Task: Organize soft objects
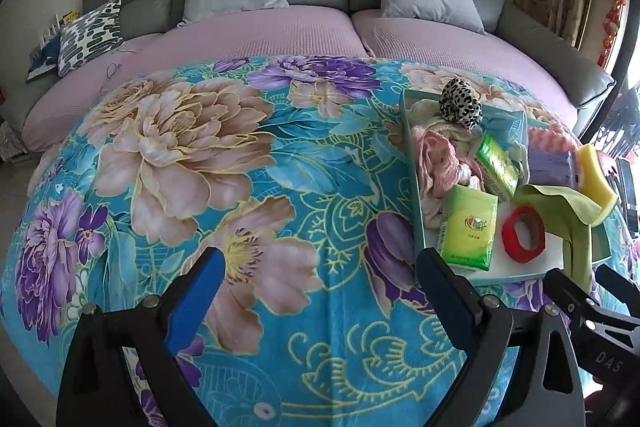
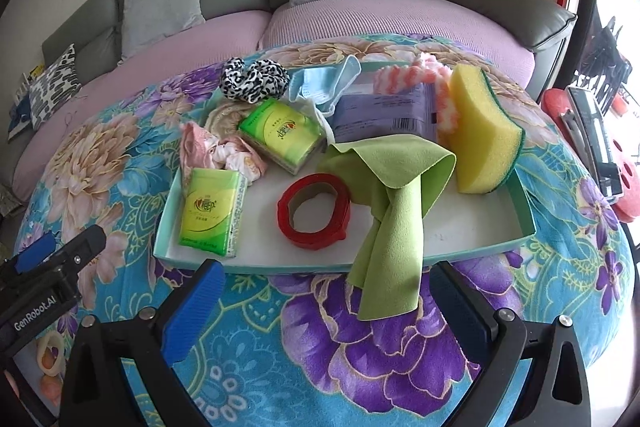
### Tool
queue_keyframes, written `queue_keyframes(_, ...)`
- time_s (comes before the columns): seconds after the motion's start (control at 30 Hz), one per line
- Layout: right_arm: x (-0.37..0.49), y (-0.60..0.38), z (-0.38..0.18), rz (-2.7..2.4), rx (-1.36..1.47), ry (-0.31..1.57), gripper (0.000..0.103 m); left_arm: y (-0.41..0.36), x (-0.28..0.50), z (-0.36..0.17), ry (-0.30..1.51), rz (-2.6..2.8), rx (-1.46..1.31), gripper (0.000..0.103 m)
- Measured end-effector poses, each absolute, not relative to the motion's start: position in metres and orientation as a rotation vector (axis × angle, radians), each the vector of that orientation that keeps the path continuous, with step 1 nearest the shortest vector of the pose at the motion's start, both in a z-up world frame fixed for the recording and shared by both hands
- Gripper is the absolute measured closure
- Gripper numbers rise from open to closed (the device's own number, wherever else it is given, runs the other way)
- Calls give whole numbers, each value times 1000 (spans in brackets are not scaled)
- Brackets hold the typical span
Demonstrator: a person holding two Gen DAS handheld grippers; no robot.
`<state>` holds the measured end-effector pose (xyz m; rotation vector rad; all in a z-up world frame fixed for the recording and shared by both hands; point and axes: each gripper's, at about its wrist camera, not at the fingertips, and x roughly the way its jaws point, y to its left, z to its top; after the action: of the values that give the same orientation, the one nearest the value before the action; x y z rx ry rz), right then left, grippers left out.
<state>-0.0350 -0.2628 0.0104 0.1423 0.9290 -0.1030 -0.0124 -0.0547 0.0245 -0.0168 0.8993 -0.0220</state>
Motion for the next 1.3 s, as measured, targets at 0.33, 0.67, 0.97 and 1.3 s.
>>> queue_keyframes(0.33, -35, -260, 14, -116, 125, 934, 0, -59, -17, 27, 897, -12, 30, 6)
queue_keyframes(0.67, -33, -270, 9, -152, 136, 949, 0, -60, -13, 22, 926, 19, 91, 6)
queue_keyframes(0.97, -33, -274, 6, -172, 133, 950, 0, -57, -12, 21, 922, 19, 95, 6)
queue_keyframes(1.3, -26, -268, 0, -177, 110, 969, 0, -55, -7, 15, 933, 16, 100, 6)
